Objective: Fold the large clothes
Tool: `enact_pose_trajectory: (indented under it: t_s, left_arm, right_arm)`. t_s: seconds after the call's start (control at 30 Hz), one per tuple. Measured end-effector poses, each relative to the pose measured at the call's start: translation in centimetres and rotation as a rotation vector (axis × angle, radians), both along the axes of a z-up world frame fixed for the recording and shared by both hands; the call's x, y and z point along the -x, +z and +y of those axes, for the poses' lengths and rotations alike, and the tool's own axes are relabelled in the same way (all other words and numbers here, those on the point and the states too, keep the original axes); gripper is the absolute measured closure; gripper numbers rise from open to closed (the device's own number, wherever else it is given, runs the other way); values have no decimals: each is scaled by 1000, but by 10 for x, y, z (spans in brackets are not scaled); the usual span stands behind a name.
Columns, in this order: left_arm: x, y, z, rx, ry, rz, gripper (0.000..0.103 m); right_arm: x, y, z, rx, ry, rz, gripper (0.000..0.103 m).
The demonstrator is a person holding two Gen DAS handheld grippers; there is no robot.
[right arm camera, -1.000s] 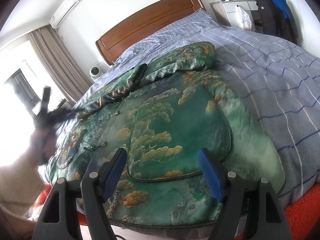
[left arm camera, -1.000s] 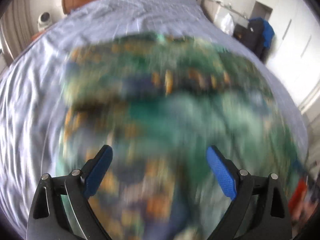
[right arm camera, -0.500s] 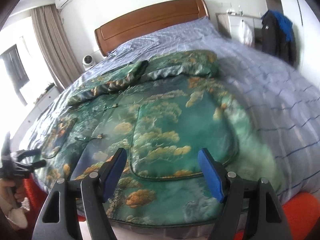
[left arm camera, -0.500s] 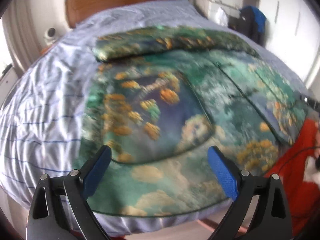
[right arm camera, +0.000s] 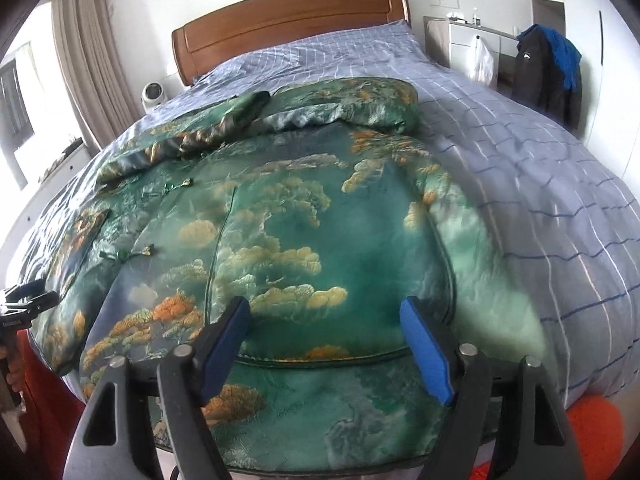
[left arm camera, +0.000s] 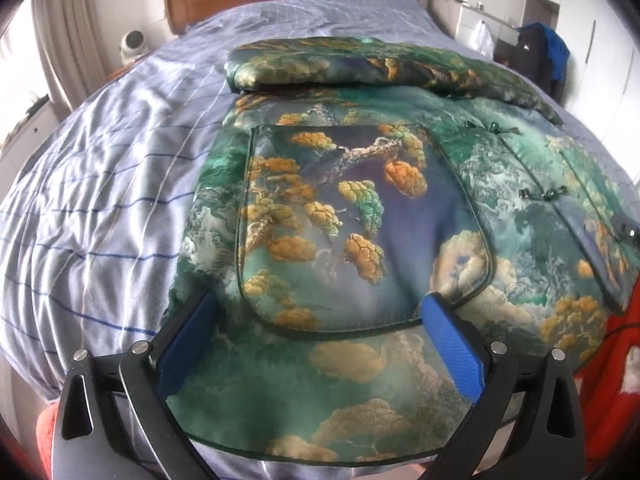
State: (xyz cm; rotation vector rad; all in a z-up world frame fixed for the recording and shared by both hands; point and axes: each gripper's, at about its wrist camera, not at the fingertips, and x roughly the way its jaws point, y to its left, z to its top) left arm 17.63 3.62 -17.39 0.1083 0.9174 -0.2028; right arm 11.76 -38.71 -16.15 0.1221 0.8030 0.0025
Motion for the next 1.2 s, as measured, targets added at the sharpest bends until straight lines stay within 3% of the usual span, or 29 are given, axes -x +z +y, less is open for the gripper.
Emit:
enact_pose_trajectory:
  t_s: [1.2]
  left_arm:
    - [8,-9,-4,-7,21,-22,0]
  right_arm:
    - [-5,-9,4,8,-1,23,19]
